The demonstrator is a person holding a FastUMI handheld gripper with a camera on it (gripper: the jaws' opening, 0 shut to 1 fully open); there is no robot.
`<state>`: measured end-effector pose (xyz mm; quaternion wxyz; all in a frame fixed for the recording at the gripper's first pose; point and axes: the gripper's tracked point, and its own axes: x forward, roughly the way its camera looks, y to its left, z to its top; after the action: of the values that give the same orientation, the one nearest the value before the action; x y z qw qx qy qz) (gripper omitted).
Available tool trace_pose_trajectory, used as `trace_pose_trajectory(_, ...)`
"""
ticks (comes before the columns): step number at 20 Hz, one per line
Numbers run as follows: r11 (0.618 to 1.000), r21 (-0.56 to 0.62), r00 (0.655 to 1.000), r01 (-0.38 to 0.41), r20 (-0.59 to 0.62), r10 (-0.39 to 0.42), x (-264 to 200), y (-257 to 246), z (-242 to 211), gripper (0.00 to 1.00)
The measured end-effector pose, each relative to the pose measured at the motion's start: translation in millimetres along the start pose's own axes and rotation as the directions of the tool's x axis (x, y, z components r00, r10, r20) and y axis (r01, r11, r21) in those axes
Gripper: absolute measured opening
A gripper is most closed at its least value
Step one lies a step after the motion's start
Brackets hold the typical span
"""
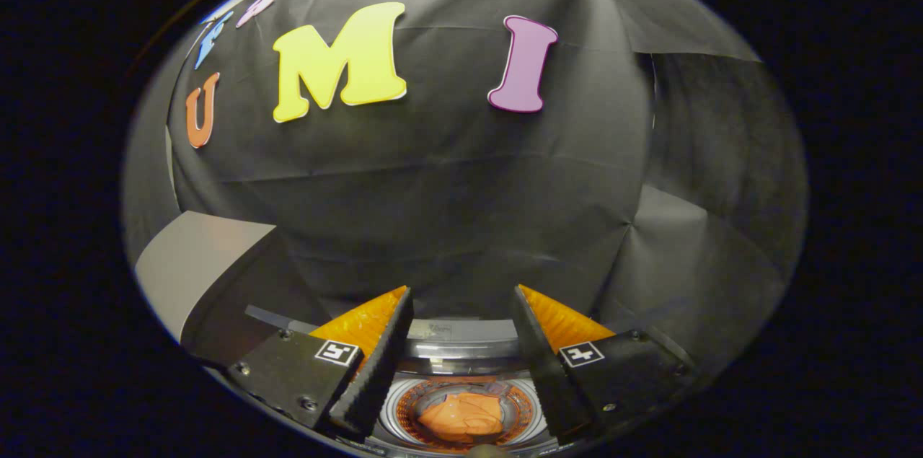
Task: Put the clothes into the washing machine and then close the washing machine lid.
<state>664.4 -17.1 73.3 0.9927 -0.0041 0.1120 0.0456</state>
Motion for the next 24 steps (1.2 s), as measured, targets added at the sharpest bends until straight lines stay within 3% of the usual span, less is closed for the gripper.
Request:
trace_pose_trajectory(18, 1.000, -0.002, 1.000, 0.007, 0.021, -0.007, -36, -1, -42, 0.87)
trace_pose_trajectory(24, 1.000, 0.002, 0.999, 0.003, -0.055, -0.002, -55, -1, -89, 0.87)
